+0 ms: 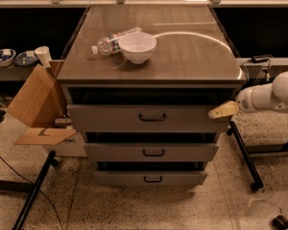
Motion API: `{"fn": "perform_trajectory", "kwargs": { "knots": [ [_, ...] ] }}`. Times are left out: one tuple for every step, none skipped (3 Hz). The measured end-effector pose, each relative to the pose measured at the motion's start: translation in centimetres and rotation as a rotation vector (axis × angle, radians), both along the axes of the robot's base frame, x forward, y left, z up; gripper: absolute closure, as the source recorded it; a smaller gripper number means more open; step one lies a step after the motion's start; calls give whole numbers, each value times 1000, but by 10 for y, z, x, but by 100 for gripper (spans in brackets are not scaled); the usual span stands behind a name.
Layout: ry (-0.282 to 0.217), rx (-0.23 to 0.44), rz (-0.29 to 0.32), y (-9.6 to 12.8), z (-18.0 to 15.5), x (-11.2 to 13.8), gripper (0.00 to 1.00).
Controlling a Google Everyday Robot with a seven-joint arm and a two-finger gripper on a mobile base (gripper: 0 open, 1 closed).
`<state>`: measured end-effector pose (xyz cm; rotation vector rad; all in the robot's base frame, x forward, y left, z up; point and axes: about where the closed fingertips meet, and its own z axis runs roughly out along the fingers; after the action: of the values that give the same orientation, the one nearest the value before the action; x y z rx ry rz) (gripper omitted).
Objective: Close top drawer
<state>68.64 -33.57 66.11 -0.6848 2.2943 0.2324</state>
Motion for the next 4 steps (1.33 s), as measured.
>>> {"fn": "perform_trajectory", "kwargs": {
  "knots": [
    [11,8,-70,-13,-1,2,0],
    [19,11,-119,-19,-1,2,0],
    [22,13,-138,-21,0,2,0],
    [22,13,-138,-21,0,1,0]
  ]
}}
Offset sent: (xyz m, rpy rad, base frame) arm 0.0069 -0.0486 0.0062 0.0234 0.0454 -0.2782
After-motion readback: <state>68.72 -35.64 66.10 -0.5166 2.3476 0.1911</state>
